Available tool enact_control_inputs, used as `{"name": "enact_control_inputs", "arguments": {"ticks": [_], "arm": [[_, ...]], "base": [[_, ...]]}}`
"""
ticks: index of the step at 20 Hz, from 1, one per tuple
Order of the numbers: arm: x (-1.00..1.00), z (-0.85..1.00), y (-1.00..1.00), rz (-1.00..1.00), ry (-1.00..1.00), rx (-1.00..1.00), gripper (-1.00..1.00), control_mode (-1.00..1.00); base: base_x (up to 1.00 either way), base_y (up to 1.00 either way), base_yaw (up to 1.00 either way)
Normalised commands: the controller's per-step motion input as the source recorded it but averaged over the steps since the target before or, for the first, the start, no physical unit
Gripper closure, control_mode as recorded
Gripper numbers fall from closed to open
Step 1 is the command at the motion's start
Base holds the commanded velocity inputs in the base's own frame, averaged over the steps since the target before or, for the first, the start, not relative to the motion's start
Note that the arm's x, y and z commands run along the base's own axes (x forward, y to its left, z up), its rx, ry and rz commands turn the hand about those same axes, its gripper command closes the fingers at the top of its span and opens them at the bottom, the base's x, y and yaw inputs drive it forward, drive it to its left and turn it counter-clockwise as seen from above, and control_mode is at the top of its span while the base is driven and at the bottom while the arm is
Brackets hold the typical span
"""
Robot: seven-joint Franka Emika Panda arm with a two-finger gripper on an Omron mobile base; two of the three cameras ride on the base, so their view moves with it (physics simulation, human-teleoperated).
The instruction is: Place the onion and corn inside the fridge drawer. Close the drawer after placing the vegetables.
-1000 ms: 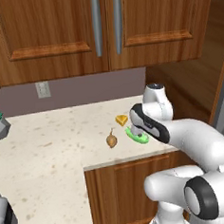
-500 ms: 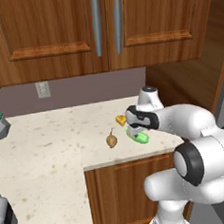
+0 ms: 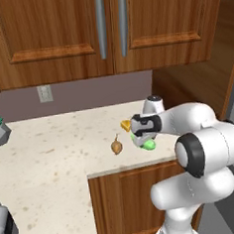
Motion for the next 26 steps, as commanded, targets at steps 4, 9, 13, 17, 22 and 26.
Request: {"name": "enact_control_inputs", "arguments": {"ticks": [4, 9, 13, 17, 22, 26], "arm": [[0.23, -0.37, -0.12, 0.09, 0.00, 0.00, -1.00, -1.00], [0.21, -0.27, -0.06, 0.07, 0.00, 0.00, -1.00, -1.00], [0.17, -0.36, 0.00, 0.06, 0.00, 0.00, -1.00, -1.00], [-0.06, -0.53, 0.07, 0.05, 0.00, -0.01, 1.00, -1.00], [-0.75, 0.18, 0.09, -0.05, -0.13, -0.02, 1.00, -1.00], [-0.98, 0.95, 0.10, -0.08, -0.05, 0.00, 1.00, -1.00]], "base": [[0.00, 0.00, 0.00], [0.00, 0.00, 0.00], [0.00, 0.00, 0.00], [0.00, 0.00, 0.00], [0.00, 0.00, 0.00], [0.00, 0.00, 0.00]]}}
